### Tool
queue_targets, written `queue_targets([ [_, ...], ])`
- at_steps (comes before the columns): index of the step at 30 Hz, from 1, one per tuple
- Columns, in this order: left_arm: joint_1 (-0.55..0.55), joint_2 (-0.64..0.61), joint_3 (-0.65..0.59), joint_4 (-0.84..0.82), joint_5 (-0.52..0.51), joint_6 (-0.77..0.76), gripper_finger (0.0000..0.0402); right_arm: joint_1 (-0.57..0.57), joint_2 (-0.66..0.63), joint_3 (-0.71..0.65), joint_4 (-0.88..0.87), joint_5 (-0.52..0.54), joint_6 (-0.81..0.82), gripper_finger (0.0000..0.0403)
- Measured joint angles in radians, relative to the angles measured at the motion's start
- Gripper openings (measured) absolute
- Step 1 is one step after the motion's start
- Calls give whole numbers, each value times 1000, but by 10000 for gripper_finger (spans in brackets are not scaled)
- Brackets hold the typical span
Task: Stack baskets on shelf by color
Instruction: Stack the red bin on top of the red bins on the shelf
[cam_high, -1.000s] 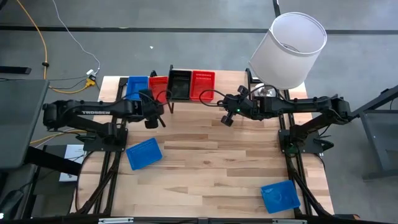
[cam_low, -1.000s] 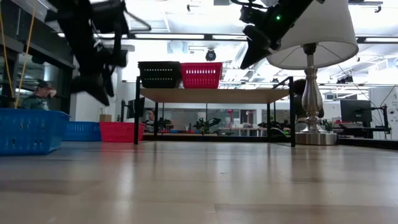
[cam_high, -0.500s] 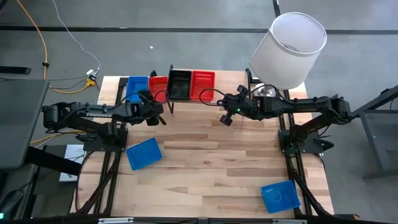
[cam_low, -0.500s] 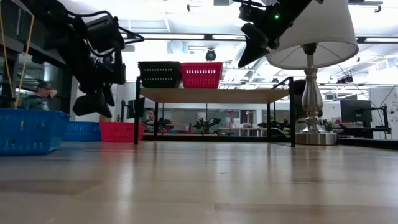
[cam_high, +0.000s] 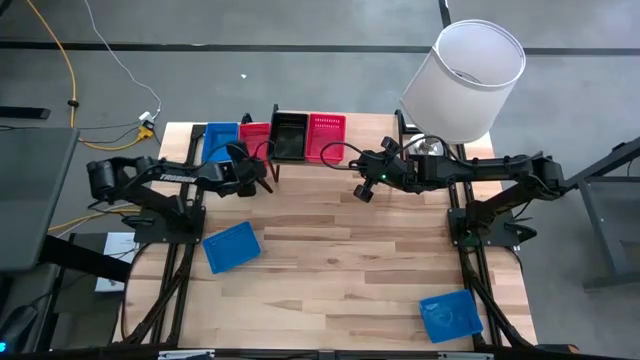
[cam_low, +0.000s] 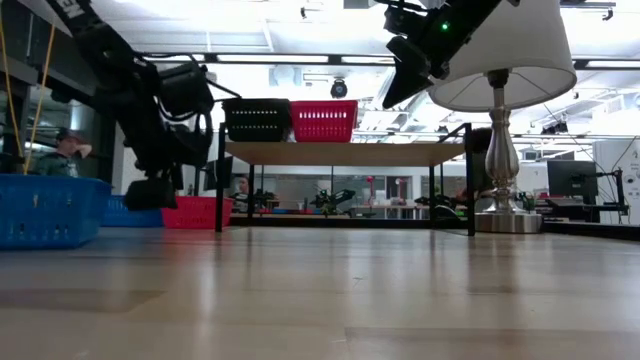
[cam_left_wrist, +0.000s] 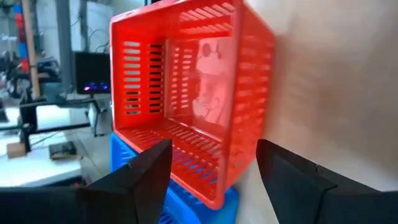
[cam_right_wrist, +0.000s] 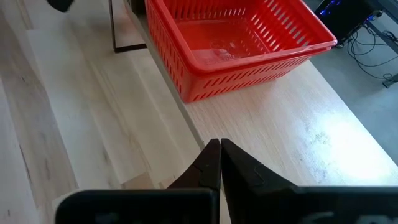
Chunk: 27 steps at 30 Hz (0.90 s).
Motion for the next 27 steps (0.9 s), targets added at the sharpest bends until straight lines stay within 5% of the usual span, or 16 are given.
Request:
queue_targets([
  [9, 6, 59, 0, 32, 1, 26, 201, 0, 0, 0, 0, -1, 3, 0],
  [18, 6, 59, 1, 26, -4, 44, 20, 0, 0, 0, 1, -3, 8, 0],
  [27, 6, 11, 1, -52, -51, 28, 6, 0, 0, 0, 1, -5, 8, 0],
])
